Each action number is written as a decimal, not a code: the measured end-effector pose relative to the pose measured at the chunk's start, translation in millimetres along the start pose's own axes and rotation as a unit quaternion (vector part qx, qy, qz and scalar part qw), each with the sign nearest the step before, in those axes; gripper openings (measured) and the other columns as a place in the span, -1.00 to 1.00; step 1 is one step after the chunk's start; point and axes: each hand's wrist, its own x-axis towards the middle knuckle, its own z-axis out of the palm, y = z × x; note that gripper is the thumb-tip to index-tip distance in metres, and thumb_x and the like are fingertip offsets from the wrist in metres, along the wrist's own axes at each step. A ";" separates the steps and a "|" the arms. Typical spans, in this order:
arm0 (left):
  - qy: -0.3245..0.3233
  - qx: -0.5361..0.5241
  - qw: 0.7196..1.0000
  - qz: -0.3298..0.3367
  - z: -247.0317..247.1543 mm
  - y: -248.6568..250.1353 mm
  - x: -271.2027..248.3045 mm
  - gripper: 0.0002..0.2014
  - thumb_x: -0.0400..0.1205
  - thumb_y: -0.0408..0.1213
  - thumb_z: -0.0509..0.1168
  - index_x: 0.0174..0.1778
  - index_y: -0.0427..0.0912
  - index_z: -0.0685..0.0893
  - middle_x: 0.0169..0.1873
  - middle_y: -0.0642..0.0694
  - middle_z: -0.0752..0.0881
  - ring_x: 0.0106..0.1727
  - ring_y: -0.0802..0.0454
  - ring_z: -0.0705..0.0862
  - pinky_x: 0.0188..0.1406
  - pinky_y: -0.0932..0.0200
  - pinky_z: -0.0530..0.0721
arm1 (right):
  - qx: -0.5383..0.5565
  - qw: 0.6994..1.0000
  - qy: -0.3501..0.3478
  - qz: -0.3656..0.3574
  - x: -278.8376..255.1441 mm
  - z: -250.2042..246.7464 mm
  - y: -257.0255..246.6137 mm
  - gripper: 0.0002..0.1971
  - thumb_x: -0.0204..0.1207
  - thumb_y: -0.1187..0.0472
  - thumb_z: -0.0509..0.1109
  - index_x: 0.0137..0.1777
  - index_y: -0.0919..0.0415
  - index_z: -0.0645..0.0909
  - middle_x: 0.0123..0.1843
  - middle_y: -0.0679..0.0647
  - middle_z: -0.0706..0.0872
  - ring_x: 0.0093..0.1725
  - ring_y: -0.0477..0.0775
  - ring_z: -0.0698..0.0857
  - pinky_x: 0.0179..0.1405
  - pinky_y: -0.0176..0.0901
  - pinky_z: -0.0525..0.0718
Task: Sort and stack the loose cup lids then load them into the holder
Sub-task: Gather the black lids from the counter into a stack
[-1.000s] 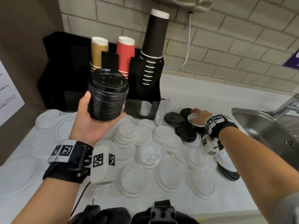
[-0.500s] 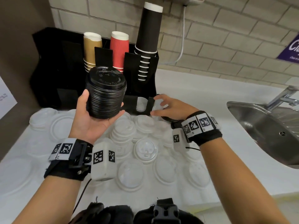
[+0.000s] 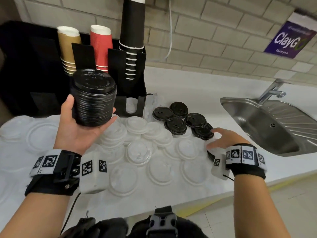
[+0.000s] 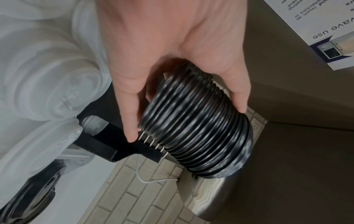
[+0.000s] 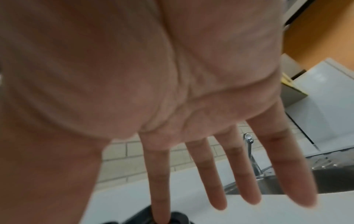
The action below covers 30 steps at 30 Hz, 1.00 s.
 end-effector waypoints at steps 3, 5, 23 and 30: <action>0.004 -0.010 1.000 -0.001 2.1 -1.2 -1.1 0.15 -0.06 0.20 0.70 0.52 -0.03 0.52 0.35 -0.26 0.67 0.32 -0.32 0.67 0.17 -0.24 0.66 | -0.027 0.999 -0.040 0.003 3.5 8.5 0.9 -0.50 0.34 0.12 0.58 0.25 -0.15 0.52 0.19 0.06 0.59 0.05 0.06 0.57 -0.03 -0.19 0.45; 0.004 -0.011 1.000 0.000 3.3 -1.9 -2.2 0.15 -0.07 0.19 0.70 0.51 -0.02 0.53 0.35 -0.26 0.67 0.32 -0.32 0.67 0.18 -0.25 0.65 | -0.052 0.999 -0.003 0.000 2.3 14.4 1.1 -0.63 0.36 0.13 0.48 0.14 -0.15 0.53 0.06 0.01 0.59 -0.08 0.06 0.57 -0.23 -0.22 0.43; 0.011 -0.008 1.000 0.011 7.0 -7.6 -6.6 0.10 -0.01 0.20 0.67 0.51 -0.02 0.53 0.36 -0.25 0.66 0.35 -0.32 0.65 0.17 -0.24 0.66 | 0.051 0.978 -0.018 -0.201 -64.0 41.6 -69.6 -0.31 0.38 -0.15 0.53 0.48 -0.16 0.35 0.41 0.03 0.43 0.44 0.13 0.40 0.40 0.10 0.45; 0.012 -0.010 1.000 0.009 5.6 -9.5 -5.6 0.03 0.02 0.20 0.64 0.47 -0.02 0.57 0.33 -0.24 0.69 0.35 -0.31 0.65 0.16 -0.23 0.67 | 0.125 0.986 0.114 -0.003 -32.1 29.8 12.5 -0.53 0.52 -0.02 0.40 0.44 -0.04 0.49 0.42 0.22 0.45 0.44 0.33 0.42 0.46 0.15 0.38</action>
